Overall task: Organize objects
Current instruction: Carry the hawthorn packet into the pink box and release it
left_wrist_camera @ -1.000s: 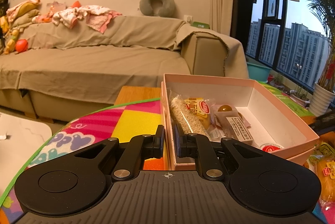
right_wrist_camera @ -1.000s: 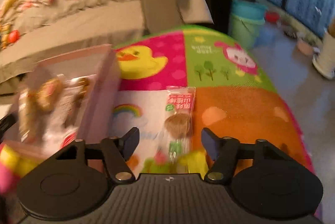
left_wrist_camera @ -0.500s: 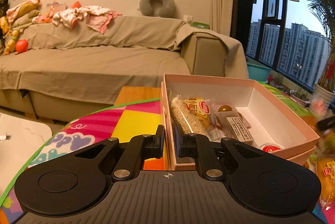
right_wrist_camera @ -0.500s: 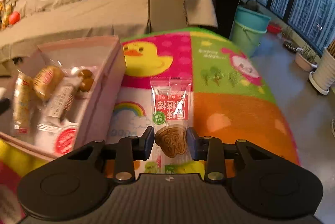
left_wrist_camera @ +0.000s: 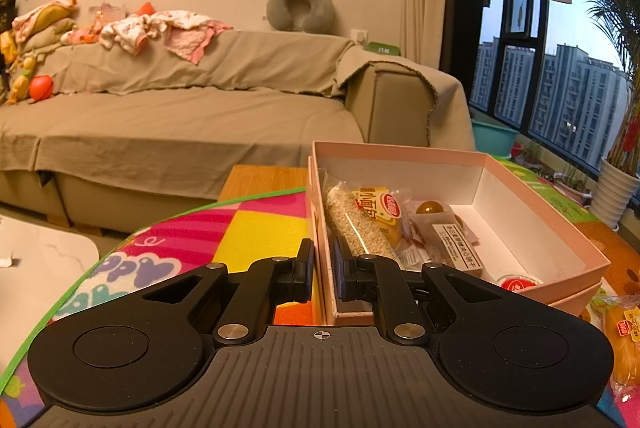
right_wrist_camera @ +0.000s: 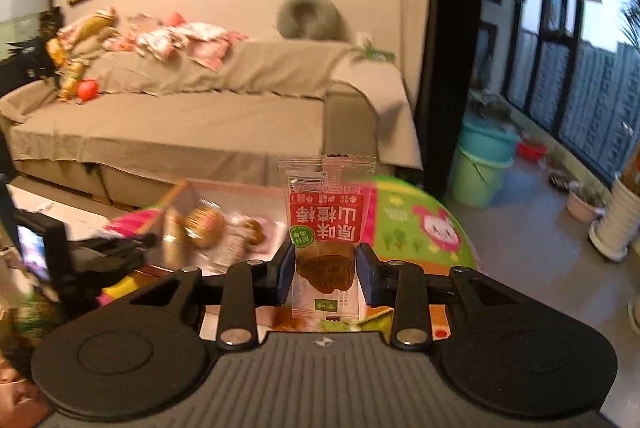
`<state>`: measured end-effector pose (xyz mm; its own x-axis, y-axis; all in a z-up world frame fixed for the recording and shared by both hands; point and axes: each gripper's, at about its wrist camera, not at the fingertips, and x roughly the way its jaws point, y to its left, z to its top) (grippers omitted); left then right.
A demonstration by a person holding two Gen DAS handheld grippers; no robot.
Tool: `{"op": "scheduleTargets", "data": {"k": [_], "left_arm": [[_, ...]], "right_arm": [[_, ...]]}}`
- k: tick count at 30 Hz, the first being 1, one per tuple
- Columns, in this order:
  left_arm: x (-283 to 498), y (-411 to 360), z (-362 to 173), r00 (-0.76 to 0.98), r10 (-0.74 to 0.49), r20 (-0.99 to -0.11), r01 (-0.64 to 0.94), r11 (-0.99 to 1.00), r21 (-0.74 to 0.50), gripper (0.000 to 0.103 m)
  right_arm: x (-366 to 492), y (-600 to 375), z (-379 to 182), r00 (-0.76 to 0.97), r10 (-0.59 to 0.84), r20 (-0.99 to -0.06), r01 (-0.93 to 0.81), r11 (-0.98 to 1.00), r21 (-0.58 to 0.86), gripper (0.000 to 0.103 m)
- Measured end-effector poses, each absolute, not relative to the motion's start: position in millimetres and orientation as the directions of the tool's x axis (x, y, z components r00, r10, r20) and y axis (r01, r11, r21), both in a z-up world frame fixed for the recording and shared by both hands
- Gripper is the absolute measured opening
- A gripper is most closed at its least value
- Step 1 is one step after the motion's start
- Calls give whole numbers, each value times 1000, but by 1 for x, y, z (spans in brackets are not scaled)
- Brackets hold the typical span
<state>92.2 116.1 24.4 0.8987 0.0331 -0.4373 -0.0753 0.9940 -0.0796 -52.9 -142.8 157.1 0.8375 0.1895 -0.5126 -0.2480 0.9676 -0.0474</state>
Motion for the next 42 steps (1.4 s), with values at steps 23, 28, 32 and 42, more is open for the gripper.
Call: {"op": "scheduleTargets", "data": {"k": [23,28,32,42], "left_arm": [[96,115,21,899,25,-438,-72,993,-90,13],[97,115,21,899,27,-437,-73,993,-89,13],[96,116,21,900,28,-436,-73,993,-88,13],[98,115,20,899,25,-437,-72,993,-91,14]], "right_arm": [[-18,-102,154,739,312,-597,-343,937,66,33],[-2,-92,134,693,345,-633,-372,923,96,33],[29,-66,120,646,385,-659,-405,905,132,33],[112,1,77,555,377,-741,-385,907,173,37]]}}
